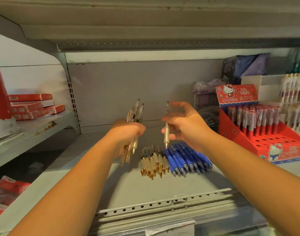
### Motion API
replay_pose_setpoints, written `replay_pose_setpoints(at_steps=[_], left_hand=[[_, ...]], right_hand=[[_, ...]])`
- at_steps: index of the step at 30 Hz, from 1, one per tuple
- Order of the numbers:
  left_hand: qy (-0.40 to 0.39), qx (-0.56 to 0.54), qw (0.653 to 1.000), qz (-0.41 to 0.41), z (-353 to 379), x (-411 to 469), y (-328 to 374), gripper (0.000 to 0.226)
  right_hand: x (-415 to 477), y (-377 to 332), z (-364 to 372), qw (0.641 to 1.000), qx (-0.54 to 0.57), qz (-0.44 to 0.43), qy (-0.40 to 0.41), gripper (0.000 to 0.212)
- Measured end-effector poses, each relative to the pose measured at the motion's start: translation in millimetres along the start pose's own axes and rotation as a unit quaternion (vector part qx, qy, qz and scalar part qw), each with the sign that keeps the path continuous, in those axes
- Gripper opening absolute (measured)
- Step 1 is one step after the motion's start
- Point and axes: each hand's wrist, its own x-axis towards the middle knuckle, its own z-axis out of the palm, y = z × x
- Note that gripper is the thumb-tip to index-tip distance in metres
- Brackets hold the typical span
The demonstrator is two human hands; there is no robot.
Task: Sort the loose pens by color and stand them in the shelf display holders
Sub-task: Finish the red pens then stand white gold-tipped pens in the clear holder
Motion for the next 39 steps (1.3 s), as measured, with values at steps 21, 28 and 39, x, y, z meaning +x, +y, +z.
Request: replay_pose_setpoints(at_steps=[21, 28, 39], left_hand=[[-0.212, -0.27, 0.909, 0.237, 265.9, -124.6, 138.0, 0.014], [-0.191, -0.279, 0.914, 0.227, 373.8, -156.2, 176.2, 0.02], [-0.07, -0.326, 0.917, 0.217, 436.3, -113.2, 200.3, 0.029]], right_hand=[[-161.8, -72.1, -257.3, 0.982, 0.075, -0.095, 0.144, 0.054], [-190.3, -87.2, -373.4, 0.987, 0.034, -0.096, 0.127, 0.051], [-136.4, -86.0, -451.9, 0.986, -0.033, -0.137, 0.086, 0.046]])
